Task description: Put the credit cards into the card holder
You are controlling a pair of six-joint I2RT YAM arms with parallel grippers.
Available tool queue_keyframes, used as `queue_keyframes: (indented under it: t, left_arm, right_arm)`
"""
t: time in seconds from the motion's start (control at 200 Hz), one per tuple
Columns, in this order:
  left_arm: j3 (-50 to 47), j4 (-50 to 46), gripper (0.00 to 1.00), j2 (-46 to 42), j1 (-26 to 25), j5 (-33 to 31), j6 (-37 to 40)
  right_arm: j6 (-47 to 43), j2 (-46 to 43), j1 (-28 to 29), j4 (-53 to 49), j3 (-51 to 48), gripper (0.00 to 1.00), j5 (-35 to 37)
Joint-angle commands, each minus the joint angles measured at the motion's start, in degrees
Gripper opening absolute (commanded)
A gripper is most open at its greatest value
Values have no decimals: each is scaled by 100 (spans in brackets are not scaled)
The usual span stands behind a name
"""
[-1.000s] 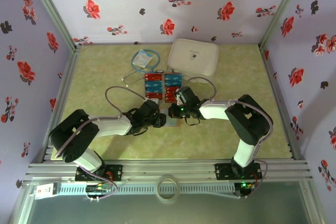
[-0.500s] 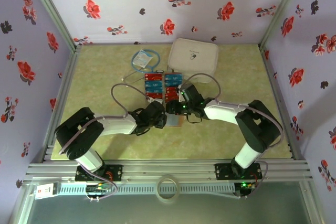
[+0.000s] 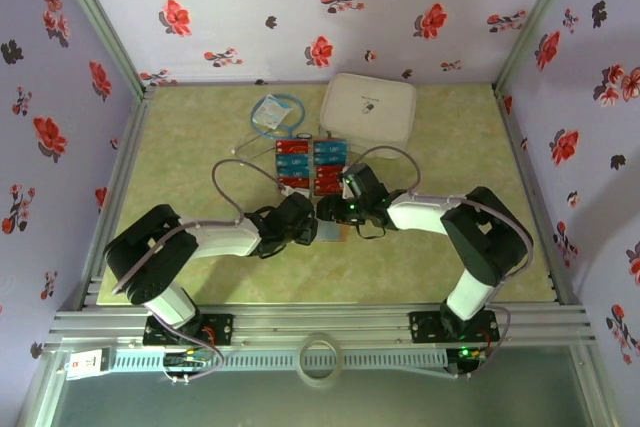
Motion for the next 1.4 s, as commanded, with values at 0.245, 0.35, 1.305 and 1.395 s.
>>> queue_keyframes:
  t: [0.245,0.35,1.305,1.395]
  left_arm:
    - [-160,-501,46,-127,-75,177,78]
    - [-207,-608,55,-587,-44,58,116]
    - [-912,-1276,80,-3642,877,-180,-140]
    - [-942,-1254,80,-3655,902,-187,-175]
  right_arm:
    - [311,49,87,302,185,47,-370]
    - [342,-55,153,224,242,47,-371]
    - [480,727,984,-115,1407,53,-209]
    - [486,841,1016,-96,1476,53,-191]
